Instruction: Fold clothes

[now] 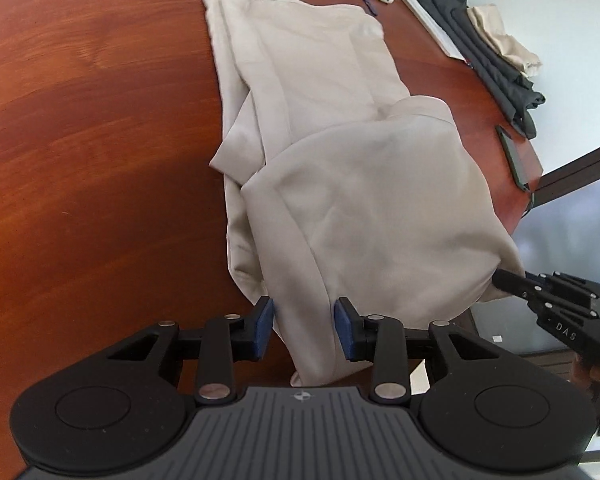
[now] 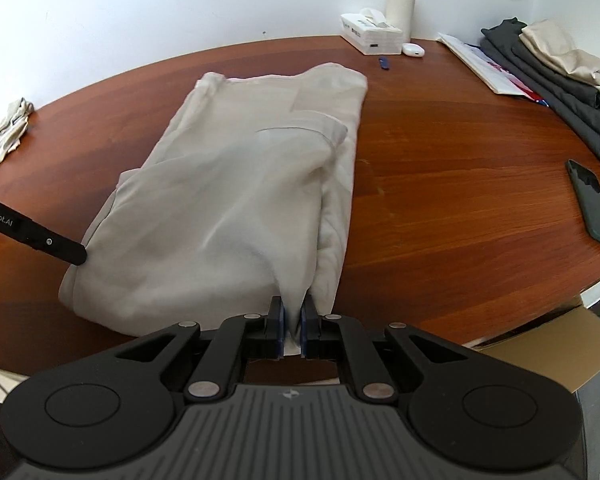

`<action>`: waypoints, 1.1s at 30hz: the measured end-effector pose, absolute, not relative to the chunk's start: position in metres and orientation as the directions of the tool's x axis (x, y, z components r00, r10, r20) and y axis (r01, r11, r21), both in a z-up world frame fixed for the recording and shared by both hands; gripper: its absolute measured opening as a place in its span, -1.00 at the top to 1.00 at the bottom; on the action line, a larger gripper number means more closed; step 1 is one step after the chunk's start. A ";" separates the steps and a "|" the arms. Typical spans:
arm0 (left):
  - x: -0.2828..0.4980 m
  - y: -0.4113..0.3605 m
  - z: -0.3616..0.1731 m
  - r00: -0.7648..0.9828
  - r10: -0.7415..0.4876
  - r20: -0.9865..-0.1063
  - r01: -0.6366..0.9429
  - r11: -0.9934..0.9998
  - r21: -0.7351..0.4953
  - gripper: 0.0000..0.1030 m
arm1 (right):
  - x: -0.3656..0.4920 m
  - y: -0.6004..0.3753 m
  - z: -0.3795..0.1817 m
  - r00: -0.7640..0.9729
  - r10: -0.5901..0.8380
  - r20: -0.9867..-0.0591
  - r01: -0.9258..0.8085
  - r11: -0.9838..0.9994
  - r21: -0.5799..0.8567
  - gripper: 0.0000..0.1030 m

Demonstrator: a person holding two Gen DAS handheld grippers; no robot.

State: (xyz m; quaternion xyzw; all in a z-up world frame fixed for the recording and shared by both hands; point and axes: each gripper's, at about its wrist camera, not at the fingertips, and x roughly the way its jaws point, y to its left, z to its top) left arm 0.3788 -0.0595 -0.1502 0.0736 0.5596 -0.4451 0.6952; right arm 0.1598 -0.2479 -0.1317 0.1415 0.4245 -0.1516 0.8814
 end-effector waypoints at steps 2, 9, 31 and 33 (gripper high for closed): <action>0.373 -0.060 -0.144 0.025 -0.535 -0.845 0.718 0.598 -0.357 0.34 | 0.152 -0.255 -0.130 0.602 -0.134 -0.787 0.376 0.917 0.131 0.69; 0.362 -0.062 -0.116 0.163 -0.554 -0.816 0.735 0.620 -0.274 0.34 | 0.139 -0.273 -0.113 0.669 -0.108 -0.735 0.312 0.939 0.147 0.43; 0.362 -0.123 -0.149 0.201 -0.522 -0.829 0.752 0.624 -0.211 0.32 | 0.267 -0.309 -0.127 0.711 -0.051 -0.701 0.073 0.997 0.002 0.35; 0.367 -0.122 -0.153 0.196 -0.517 -0.834 0.740 0.636 -0.220 0.32 | 0.278 -0.312 -0.132 0.705 -0.050 -0.708 0.069 0.998 -0.002 0.38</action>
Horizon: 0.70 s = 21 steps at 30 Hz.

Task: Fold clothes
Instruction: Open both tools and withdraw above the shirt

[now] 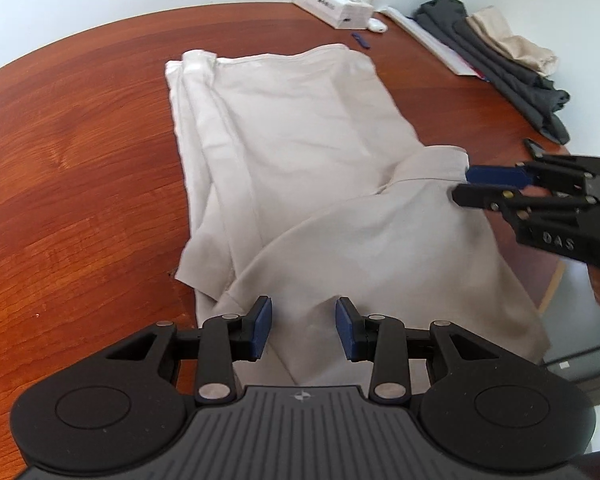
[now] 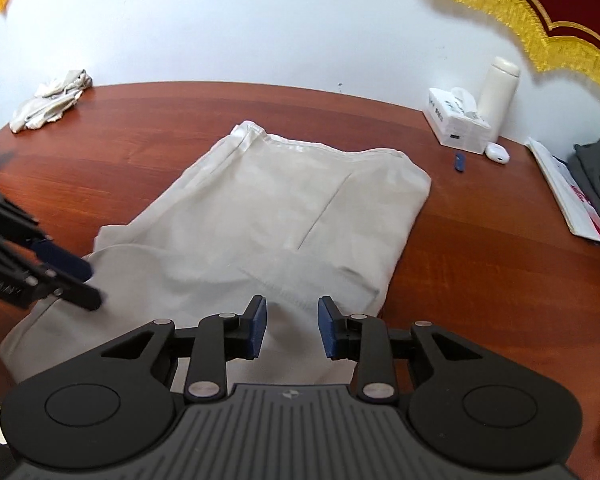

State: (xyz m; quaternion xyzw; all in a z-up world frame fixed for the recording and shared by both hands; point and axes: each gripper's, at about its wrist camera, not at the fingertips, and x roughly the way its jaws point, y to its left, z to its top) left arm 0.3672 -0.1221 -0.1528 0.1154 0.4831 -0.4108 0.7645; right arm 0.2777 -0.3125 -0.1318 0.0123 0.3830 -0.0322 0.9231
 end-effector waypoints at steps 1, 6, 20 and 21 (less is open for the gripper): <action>0.369 -0.122 -0.154 0.195 -0.515 -0.835 0.736 0.639 -0.222 0.32 | 0.283 -0.314 -0.134 0.701 -0.049 -0.711 0.067 0.998 -0.003 0.38; 0.379 -0.121 -0.161 0.186 -0.508 -0.841 0.720 0.653 -0.234 0.31 | 0.309 -0.326 -0.147 0.675 -0.032 -0.737 0.057 0.998 0.009 0.39; 0.386 -0.119 -0.170 0.176 -0.519 -0.836 0.677 0.680 -0.279 0.30 | 0.328 -0.331 -0.167 0.640 0.011 -0.768 -0.004 1.000 0.010 0.41; 0.386 -0.119 -0.170 0.178 -0.517 -0.837 0.674 0.684 -0.279 0.30 | 0.328 -0.331 -0.165 0.641 0.012 -0.767 -0.005 1.000 0.012 0.41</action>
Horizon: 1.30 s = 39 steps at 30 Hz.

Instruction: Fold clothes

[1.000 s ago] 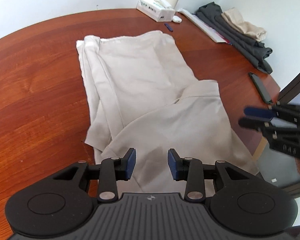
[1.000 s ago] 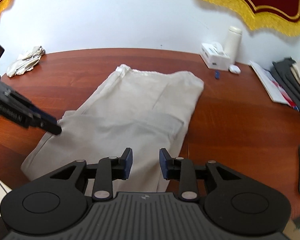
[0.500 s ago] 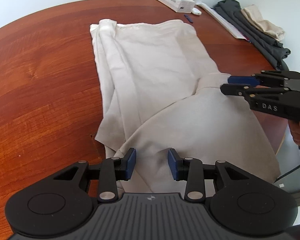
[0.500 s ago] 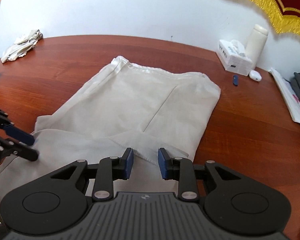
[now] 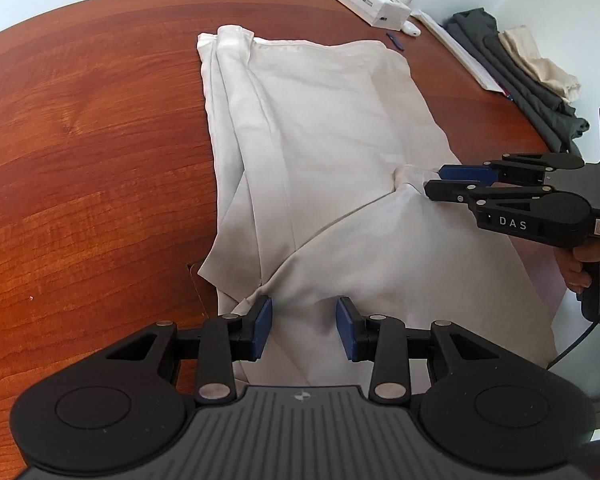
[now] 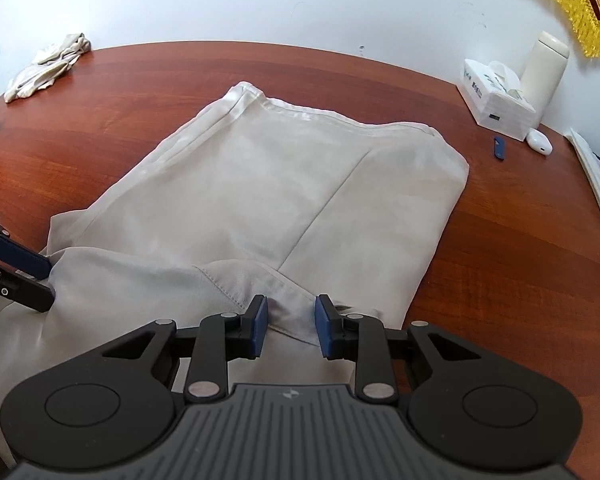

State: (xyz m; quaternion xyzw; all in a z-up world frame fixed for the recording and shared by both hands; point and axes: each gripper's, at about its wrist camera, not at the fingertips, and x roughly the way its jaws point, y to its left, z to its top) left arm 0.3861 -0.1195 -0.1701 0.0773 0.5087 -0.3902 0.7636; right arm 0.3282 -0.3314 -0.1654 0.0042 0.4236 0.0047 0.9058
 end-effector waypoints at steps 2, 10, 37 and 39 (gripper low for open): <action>0.385 -0.119 -0.168 0.181 -0.515 -0.838 0.665 0.692 -0.282 0.19 | 0.326 -0.333 -0.160 0.654 0.022 -0.756 -0.009 1.000 0.021 0.39; 0.380 -0.117 -0.153 0.231 -0.510 -0.829 0.655 0.711 -0.255 -0.04 | 0.311 -0.334 -0.130 0.706 0.027 -0.708 -0.027 1.000 0.011 0.12; 0.266 -0.013 -0.128 0.339 -0.509 -0.792 0.844 0.537 0.016 -0.53 | 0.182 -0.163 -0.133 0.731 0.129 -0.670 -0.342 0.919 -0.196 -0.25; 0.257 -0.004 -0.126 0.349 -0.512 -0.785 0.844 0.536 0.025 -0.56 | 0.182 -0.144 -0.137 0.732 0.140 -0.667 -0.357 0.912 -0.200 -0.25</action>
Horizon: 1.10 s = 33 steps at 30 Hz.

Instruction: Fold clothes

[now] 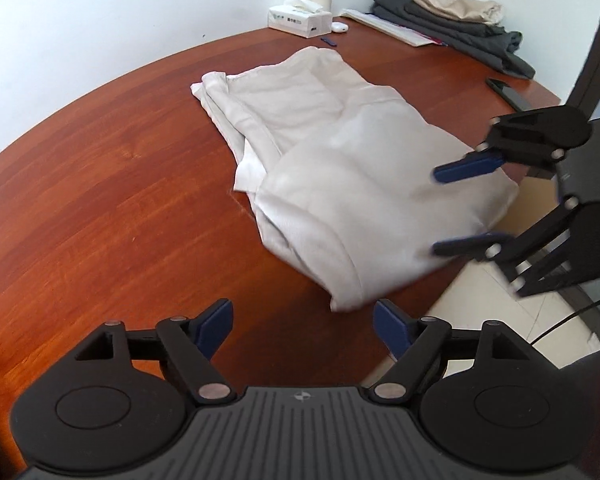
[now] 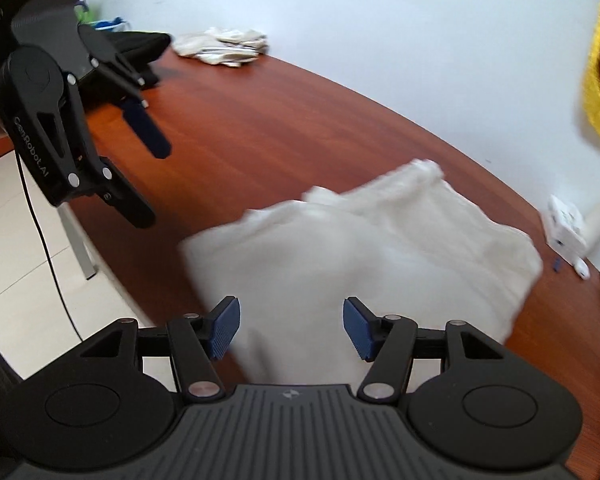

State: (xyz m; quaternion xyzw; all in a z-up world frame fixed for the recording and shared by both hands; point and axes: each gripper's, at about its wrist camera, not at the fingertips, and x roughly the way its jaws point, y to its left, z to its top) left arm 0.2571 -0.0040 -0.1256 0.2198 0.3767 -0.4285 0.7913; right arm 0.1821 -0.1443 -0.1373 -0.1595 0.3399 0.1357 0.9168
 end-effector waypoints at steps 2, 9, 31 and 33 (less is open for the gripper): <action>0.250 0.003 -0.124 0.358 -0.514 -0.780 0.842 0.538 0.032 -0.65 | 0.183 -0.124 -0.143 0.736 0.140 -0.662 -0.370 0.902 -0.221 -0.24; 0.228 0.036 -0.124 0.442 -0.481 -0.757 0.754 0.657 0.024 -0.78 | 0.186 -0.089 -0.157 0.753 0.102 -0.650 -0.385 0.870 -0.309 0.01; 0.231 0.095 -0.146 0.343 -0.555 -0.757 0.522 0.783 -0.337 -0.91 | 0.172 -0.065 -0.160 0.728 0.086 -0.680 -0.426 0.834 -0.351 0.90; 0.231 0.093 -0.148 0.329 -0.561 -0.760 0.499 0.787 -0.365 -0.91 | 0.165 -0.065 -0.156 0.720 0.092 -0.687 -0.427 0.839 -0.336 0.90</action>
